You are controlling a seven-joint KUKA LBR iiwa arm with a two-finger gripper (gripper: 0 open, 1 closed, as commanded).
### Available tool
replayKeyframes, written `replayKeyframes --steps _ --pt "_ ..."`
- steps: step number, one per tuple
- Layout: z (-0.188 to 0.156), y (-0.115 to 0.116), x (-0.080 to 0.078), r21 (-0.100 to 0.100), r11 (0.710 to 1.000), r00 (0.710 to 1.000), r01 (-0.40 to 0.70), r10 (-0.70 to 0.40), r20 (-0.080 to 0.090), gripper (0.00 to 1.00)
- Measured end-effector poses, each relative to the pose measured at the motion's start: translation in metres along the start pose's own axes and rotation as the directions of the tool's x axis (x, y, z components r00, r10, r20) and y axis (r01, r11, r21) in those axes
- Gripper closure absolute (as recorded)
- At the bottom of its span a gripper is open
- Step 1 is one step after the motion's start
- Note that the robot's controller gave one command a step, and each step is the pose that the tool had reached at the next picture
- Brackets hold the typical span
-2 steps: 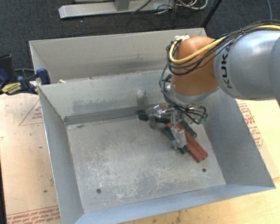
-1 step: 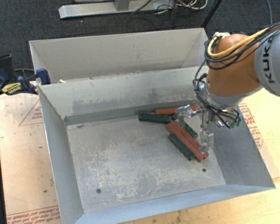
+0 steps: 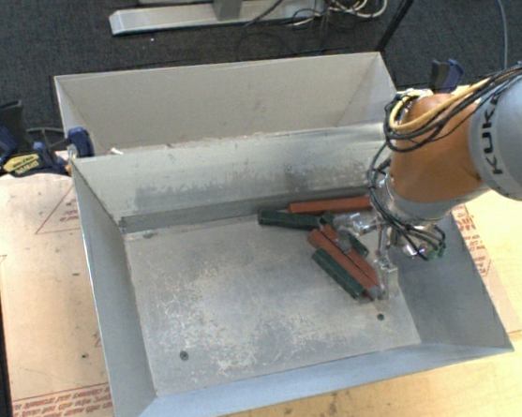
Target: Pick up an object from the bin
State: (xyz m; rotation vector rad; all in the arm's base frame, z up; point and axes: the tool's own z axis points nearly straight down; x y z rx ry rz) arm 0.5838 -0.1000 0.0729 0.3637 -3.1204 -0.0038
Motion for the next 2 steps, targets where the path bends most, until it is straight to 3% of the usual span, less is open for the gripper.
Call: replayKeyframes --steps 1,2 --pt "-0.0048 -0.0009 -0.0031 0.004 1.0 1.0 -0.001 0.001 0.01 1.0" --pt "-0.0028 -0.0002 -0.0017 0.002 1.0 1.0 -0.001 0.001 0.006 0.0"
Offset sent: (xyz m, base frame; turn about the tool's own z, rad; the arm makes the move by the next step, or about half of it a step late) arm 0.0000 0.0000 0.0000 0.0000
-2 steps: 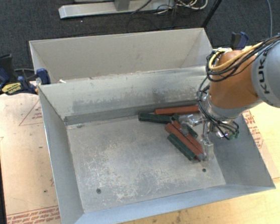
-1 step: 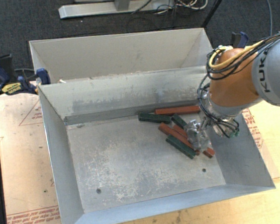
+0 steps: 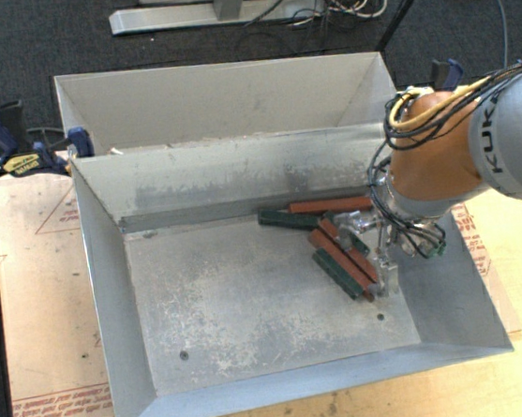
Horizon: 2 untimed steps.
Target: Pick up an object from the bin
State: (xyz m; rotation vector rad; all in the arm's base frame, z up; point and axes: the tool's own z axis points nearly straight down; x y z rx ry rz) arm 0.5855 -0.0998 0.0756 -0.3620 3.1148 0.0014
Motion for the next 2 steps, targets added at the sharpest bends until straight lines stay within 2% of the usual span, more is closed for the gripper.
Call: replayKeyframes --steps 1,2 --pt "-0.0018 -0.0009 -0.0005 0.001 1.0 1.0 0.0 0.0 0.0 1.0" --pt "0.0 -0.0001 0.0 0.0 1.0 1.0 0.0 0.0 0.0 0.0"
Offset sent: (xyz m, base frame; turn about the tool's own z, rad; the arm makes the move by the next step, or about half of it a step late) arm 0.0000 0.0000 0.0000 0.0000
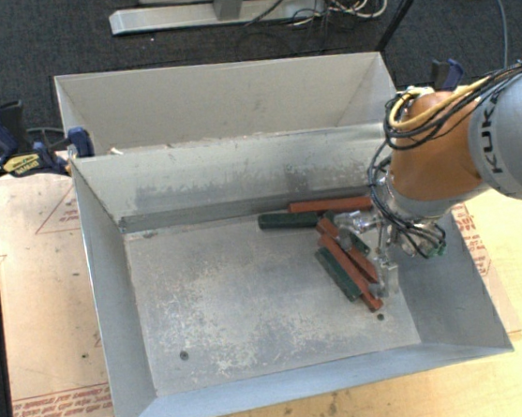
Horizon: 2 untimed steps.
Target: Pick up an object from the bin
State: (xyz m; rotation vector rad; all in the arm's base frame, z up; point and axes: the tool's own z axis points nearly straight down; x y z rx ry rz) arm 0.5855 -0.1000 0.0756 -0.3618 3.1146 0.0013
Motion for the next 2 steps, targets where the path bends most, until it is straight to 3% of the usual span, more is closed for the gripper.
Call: replayKeyframes --steps 1,2 --pt "0.0042 -0.0229 -0.056 0.001 0.925 0.925 -0.38 0.38 -0.001 0.0" --pt "0.0044 -0.0135 -0.0568 0.002 0.788 0.788 -0.616 0.616 -0.002 0.0"
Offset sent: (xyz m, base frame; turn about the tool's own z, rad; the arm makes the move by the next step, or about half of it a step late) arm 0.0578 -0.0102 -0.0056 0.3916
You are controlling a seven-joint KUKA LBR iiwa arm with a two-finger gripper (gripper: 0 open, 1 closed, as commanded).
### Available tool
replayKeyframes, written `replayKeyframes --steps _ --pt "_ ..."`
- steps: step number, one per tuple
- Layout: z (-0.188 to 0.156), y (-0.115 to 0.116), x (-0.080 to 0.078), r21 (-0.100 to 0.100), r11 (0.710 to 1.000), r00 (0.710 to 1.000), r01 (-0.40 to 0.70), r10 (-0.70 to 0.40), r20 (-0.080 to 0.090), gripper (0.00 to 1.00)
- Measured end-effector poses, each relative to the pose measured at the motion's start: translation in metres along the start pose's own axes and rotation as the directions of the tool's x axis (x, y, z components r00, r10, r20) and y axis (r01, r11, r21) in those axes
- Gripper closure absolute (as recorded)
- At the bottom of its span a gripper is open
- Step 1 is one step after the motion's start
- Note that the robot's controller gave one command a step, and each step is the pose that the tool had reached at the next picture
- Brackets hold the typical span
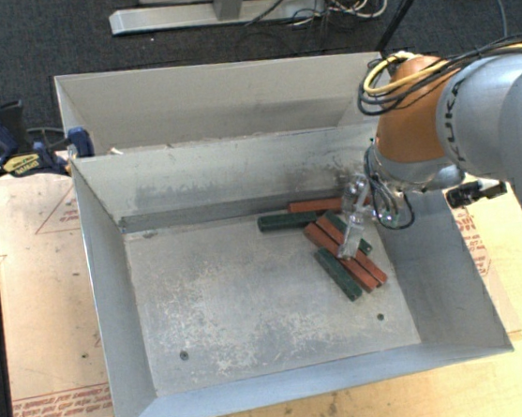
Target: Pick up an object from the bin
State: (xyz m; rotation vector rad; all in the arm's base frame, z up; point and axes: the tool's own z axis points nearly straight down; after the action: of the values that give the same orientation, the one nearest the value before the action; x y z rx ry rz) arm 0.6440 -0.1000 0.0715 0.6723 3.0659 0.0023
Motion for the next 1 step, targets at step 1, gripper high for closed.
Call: replayKeyframes --steps 1 --pt "-0.0008 -0.0042 0.0662 0.001 1.0 1.0 -0.026 0.026 -0.002 0.0"
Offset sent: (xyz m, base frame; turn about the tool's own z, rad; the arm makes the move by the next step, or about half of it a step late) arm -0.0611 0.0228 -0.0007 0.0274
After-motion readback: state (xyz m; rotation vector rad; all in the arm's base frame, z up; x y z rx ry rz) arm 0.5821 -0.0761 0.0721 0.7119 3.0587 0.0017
